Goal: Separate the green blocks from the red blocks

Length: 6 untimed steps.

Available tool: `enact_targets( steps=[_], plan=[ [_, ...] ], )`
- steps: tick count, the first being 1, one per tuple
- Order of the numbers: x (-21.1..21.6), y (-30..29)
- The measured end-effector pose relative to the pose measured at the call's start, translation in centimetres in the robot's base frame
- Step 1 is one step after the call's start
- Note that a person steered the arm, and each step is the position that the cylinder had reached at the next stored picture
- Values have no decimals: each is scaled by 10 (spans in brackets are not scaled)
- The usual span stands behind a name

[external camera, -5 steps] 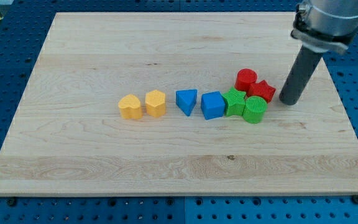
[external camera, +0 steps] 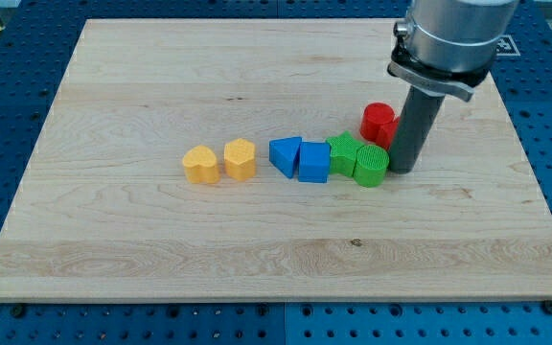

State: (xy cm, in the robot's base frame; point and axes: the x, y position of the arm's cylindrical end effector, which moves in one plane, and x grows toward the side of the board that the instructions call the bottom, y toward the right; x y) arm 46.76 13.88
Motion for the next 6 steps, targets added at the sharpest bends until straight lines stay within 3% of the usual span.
enact_targets(
  steps=[3, 6],
  plan=[
    [-35, 41],
    [-112, -34]
  ],
)
